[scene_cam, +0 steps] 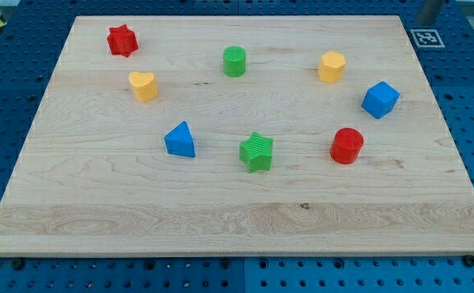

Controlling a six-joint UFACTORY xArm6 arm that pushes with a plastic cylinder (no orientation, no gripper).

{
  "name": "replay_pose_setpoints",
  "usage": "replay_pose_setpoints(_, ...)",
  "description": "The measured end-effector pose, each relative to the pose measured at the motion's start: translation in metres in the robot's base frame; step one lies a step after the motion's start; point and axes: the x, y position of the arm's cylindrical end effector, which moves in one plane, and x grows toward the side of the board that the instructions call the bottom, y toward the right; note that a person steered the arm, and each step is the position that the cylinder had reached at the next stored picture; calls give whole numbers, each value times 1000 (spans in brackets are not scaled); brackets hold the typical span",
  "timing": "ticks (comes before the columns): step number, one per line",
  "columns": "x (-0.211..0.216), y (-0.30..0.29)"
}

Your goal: Move the red star left to the green circle

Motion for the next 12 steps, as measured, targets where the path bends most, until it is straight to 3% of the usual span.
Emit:
replay_pose_setpoints(1, 48, -25)
replay_pose_setpoints(2, 80, -94)
replay_pose_setpoints(4, 60, -242)
replay_pose_setpoints(6, -7, -352)
replay_pose_setpoints(10, -11, -580)
replay_pose_setpoints(11, -3, -608)
replay_pose_setpoints(12, 25, -584)
